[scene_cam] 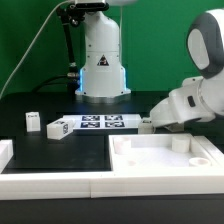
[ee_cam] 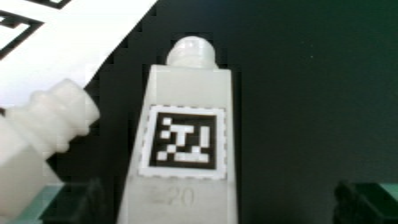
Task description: Assemble one leg
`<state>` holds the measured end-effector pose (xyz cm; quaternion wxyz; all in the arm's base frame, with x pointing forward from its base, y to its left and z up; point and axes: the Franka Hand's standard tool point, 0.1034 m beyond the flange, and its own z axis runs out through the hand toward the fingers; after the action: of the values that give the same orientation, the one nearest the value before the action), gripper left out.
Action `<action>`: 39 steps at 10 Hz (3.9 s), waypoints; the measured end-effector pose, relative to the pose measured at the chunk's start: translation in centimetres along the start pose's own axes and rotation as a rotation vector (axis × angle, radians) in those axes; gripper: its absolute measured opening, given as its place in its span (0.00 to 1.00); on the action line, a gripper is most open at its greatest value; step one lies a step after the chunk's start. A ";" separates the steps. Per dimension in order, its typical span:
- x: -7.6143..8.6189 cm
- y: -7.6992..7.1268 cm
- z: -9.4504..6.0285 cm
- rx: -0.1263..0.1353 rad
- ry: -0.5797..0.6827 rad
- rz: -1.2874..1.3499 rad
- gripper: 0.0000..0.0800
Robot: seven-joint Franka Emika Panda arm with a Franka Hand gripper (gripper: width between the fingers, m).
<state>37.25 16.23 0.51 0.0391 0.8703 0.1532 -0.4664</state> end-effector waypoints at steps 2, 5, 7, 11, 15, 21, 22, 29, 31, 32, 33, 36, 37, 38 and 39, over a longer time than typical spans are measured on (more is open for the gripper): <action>-0.1 0.5 0.4 0.002 0.004 0.005 0.81; -0.1 0.3 0.5 0.000 0.005 0.002 0.58; -0.1 0.2 0.5 0.000 0.005 0.002 0.36; -0.1 0.2 0.5 0.000 0.005 0.002 0.36; -5.6 -0.1 -4.9 0.069 -0.063 -0.010 0.36; -6.1 0.7 -7.9 0.055 0.268 0.026 0.37; -5.1 1.3 -7.8 0.051 0.346 -0.009 0.37; -2.1 5.2 -10.7 -0.022 0.970 -0.043 0.37; -3.4 6.0 -11.5 -0.038 1.109 -0.018 0.37; -3.8 6.7 -12.9 -0.051 1.174 -0.014 0.37; -4.0 7.5 -14.2 -0.083 1.290 -0.010 0.37; -3.8 7.8 -13.3 -0.098 1.359 -0.002 0.37; -3.7 7.8 -13.2 -0.098 1.356 -0.002 0.37; -3.2 8.5 -13.7 -0.100 1.355 -0.003 0.37; -2.7 9.0 -14.8 -0.089 1.335 0.001 0.37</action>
Offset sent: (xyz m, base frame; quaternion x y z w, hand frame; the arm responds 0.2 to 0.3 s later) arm -0.0016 0.0025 0.0000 -0.0157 0.0182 0.0018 0.9997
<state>50.36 10.20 10.40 -0.0278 0.9698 0.1630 0.1790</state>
